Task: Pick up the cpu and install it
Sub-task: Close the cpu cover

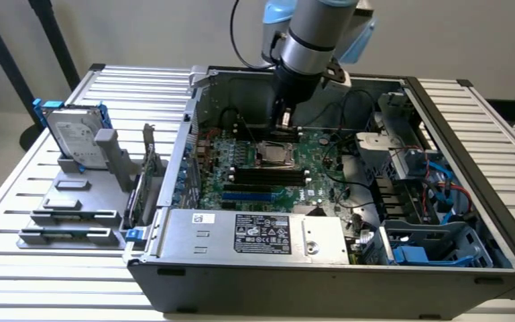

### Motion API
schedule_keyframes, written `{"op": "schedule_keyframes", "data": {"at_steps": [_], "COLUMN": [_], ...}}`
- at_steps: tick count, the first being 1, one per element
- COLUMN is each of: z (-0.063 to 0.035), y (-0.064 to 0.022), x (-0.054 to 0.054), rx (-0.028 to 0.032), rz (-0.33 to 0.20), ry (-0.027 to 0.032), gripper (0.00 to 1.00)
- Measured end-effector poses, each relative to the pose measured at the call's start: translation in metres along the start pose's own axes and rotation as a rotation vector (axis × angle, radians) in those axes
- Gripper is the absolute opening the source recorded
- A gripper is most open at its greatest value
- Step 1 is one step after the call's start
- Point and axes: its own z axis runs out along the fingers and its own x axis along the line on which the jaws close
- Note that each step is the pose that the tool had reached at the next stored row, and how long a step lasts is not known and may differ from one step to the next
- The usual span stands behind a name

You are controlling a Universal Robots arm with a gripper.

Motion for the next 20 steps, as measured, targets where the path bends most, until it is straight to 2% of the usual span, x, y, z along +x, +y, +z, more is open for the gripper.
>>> {"op": "schedule_keyframes", "data": {"at_steps": [2, 3, 5, 6, 8, 9, 12, 20], "z": [0.0018, 0.0024, 0.0027, 0.0027, 0.003, 0.0036, 0.0077, 0.0216], "y": [-0.0063, -0.0089, -0.0109, -0.0114, -0.0113, -0.0111, -0.0098, -0.0055], "x": [-0.001, -0.001, -0.001, -0.001, -0.002, -0.003, -0.007, -0.01], "rx": [0.0069, 0.0132, 0.0388, 0.0497, 0.0642, 0.069, 0.0749, 0.0763], "rz": [0.0, 0.001, 0.003, 0.004, 0.003, 0.003, 0.0, -0.011], "ry": [0.0003, 0.0006, 0.0025, 0.0037, 0.005, 0.0049, 0.0041, 0.0015], "gripper": [0.14, 0.14, 0.14, 0.14, 0.14, 0.14, 0.14, 0.14]}}
